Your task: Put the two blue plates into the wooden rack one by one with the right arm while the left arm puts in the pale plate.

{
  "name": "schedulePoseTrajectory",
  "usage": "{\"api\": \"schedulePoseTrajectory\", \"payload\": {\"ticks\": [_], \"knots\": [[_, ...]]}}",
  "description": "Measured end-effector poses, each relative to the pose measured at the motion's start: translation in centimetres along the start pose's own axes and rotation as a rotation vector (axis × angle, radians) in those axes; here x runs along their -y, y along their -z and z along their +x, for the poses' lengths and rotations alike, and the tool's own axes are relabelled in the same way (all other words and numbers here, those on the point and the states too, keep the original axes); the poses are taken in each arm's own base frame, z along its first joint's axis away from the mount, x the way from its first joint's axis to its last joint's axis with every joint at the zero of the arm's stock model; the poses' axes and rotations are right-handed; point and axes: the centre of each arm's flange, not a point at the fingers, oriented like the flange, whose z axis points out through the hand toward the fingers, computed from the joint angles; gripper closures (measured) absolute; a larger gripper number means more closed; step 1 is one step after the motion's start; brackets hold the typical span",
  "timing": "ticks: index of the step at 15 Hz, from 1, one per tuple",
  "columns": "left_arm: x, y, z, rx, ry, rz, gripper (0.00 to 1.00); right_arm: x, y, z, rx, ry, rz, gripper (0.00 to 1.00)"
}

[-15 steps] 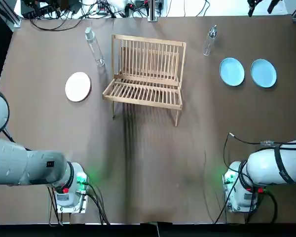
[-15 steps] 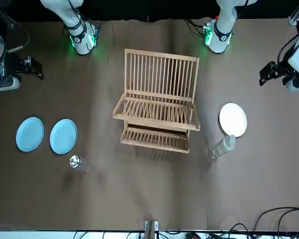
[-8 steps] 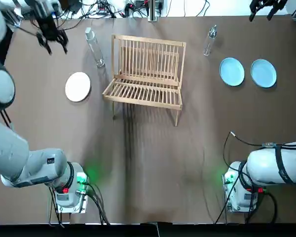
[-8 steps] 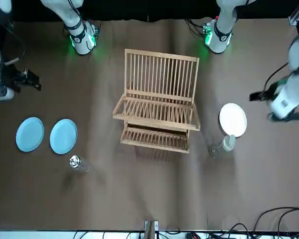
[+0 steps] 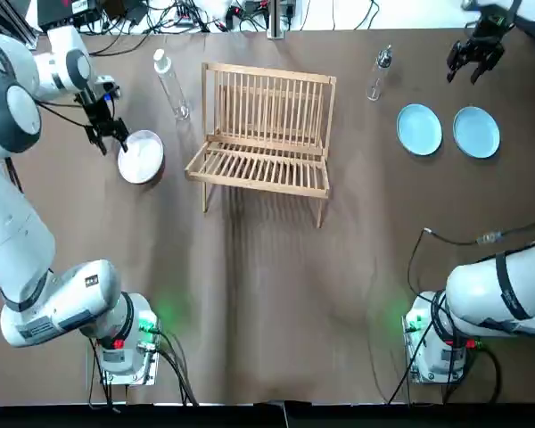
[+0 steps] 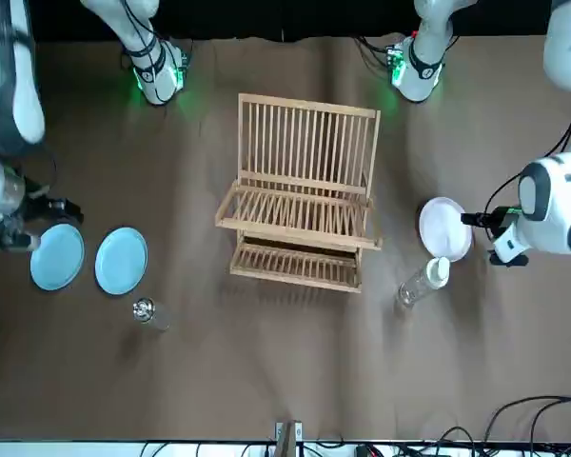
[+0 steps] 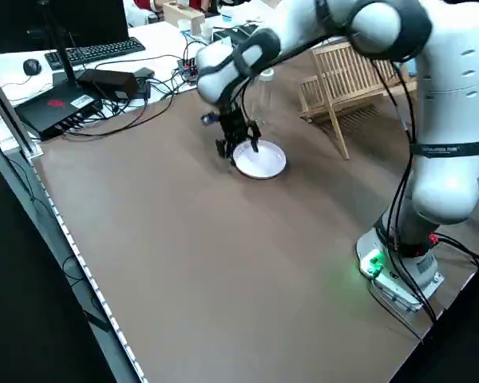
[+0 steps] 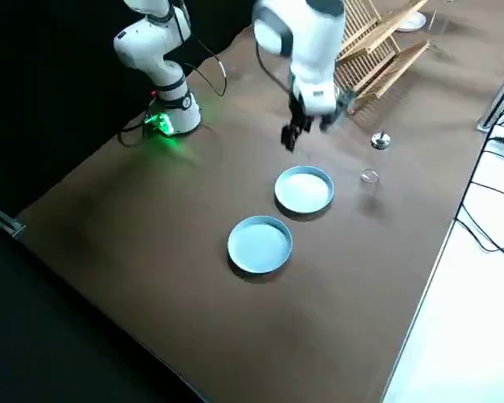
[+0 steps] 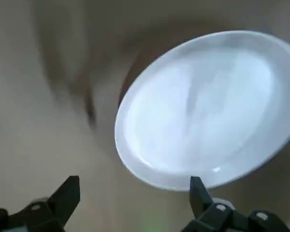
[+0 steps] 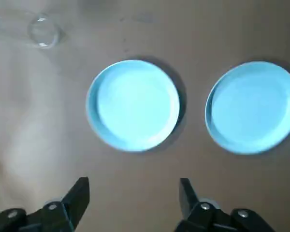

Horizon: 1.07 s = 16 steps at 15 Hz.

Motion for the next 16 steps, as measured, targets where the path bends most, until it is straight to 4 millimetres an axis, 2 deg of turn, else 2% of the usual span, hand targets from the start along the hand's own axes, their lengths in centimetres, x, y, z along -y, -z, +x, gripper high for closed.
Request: {"api": "schedulePoseTrajectory", "payload": {"ticks": [2, 4, 5, 8, 14, 15, 16], "knots": [[-0.4, -1.7, 1.4, 0.015, -0.013, -0.007, 0.0, -0.9, -4.4, 2.0, -0.007, 0.023, -0.011, 0.12], [-0.9, -1.9, 2.1, 0.016, -0.023, -0.006, 0.01, -1.6, -7.9, 3.2, 0.0, 0.09, -0.016, 0.0], [-1.0, -1.8, 2.2, 0.015, -0.025, -0.005, 0.02, -2.4, -9.2, 3.6, -0.004, 0.117, -0.015, 0.0], [-0.9, -1.8, 2.2, 0.015, -0.022, -0.005, 0.31, -5.3, -12.3, 3.9, -0.007, 0.158, -0.01, 0.0], [-0.5, -2.6, 2.2, 0.027, -0.005, -0.011, 0.85, -5.1, -17.2, 4.5, 0.018, 0.171, 0.003, 0.0], [-0.5, -2.7, 2.3, 0.028, -0.003, -0.012, 0.87, -5.3, -18.7, 4.5, 0.035, 0.167, 0.009, 0.01], [-0.5, -2.5, 2.3, 0.031, -0.001, -0.016, 0.94, -5.5, -19.3, 4.4, 0.045, 0.163, 0.012, 0.07]]}}
